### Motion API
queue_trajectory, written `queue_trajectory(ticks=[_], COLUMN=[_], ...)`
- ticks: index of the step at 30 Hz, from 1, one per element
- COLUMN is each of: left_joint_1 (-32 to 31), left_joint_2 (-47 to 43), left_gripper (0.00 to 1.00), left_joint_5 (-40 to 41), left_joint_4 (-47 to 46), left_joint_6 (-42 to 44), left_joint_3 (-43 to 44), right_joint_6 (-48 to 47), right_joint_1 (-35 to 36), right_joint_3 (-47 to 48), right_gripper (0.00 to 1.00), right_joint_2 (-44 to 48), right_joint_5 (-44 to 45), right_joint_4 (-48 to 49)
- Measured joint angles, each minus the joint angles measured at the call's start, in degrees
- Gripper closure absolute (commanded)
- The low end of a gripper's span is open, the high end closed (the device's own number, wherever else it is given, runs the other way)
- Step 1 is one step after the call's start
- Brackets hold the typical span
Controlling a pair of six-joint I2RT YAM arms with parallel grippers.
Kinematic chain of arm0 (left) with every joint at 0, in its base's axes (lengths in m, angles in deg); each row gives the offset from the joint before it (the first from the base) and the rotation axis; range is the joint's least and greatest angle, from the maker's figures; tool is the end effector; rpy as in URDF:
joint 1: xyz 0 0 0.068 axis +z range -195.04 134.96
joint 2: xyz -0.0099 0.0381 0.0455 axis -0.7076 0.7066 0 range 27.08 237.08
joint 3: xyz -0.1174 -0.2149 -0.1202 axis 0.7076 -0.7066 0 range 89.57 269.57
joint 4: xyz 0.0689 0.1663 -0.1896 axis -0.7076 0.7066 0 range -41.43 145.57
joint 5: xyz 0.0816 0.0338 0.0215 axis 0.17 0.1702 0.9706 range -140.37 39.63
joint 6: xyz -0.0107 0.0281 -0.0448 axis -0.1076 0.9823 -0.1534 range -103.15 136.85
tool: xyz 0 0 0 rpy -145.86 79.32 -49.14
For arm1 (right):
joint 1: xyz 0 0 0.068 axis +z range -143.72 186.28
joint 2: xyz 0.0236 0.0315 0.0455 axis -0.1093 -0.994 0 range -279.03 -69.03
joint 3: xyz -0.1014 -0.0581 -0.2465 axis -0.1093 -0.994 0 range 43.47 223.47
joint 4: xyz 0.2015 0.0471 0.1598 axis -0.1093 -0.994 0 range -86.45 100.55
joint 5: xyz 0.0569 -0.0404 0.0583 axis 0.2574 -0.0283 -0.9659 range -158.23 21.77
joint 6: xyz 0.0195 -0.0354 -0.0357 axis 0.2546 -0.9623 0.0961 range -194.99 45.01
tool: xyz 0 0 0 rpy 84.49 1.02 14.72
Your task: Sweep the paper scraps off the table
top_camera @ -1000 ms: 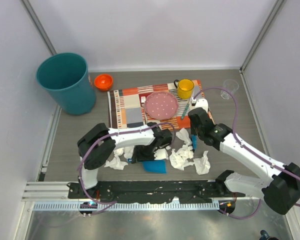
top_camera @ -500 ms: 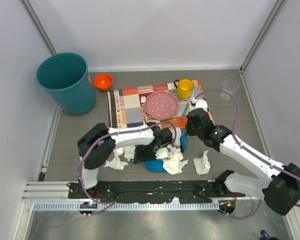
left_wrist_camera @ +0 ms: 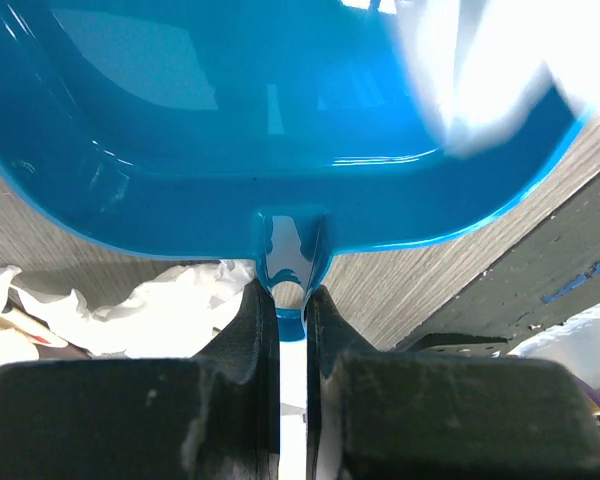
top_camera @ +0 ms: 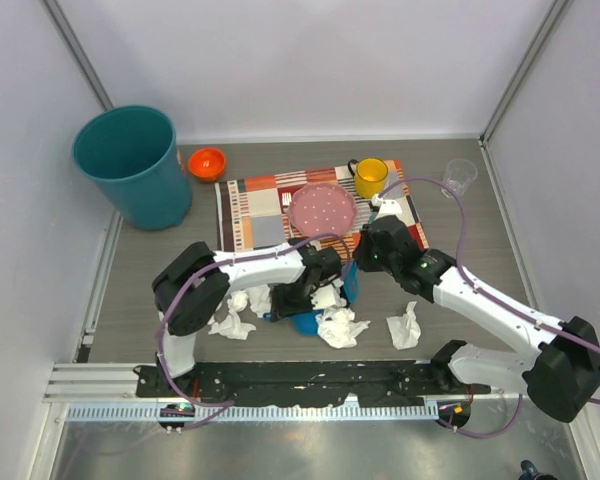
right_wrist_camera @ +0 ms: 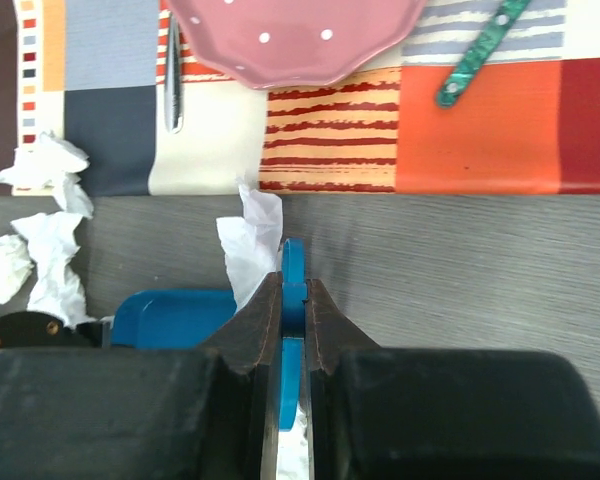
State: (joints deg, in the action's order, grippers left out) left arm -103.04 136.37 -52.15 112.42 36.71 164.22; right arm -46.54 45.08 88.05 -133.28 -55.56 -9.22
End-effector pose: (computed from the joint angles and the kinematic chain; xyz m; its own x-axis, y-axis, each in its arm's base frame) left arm 0.1722 -0.2775 0.1643 -0.2058 0.9701 0.1284 0.9730 0.2169 -0.0789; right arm 0.1921 0.1444 0.2562 -0.6637 0.0628 -0.7454 -0.1856 0.9515 0.2454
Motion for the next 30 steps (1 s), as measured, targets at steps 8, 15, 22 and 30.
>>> queue_trajectory(ticks=[8,15,22,30], left_joint_1=[1.14,1.51,3.3,5.4], left_joint_2=[0.0,-0.04,-2.01,-4.17], left_gripper=[1.0,1.0,1.0,1.0], left_joint_5=[0.0,-0.46,-2.43,-2.86], left_joint_4=[-1.86,-3.08,-4.81,-6.01], left_joint_6=[-0.39,-0.57,-1.33,-1.62], left_joint_3=[-0.44,-1.51,-2.82,-3.13], right_joint_6=[1.18,1.4,1.33,1.22], right_joint_1=[1.36,1.64,1.64,1.64], right_joint_3=[0.11,0.2,1.01,4.96], right_gripper=[0.99,0.99,0.99,0.99], right_joint_2=[-3.08,-3.3,-3.28,0.74], right_joint_5=[-1.9,-2.19,-3.15,-1.27], right_joint_4=[3.61,4.59,4.24,-0.61])
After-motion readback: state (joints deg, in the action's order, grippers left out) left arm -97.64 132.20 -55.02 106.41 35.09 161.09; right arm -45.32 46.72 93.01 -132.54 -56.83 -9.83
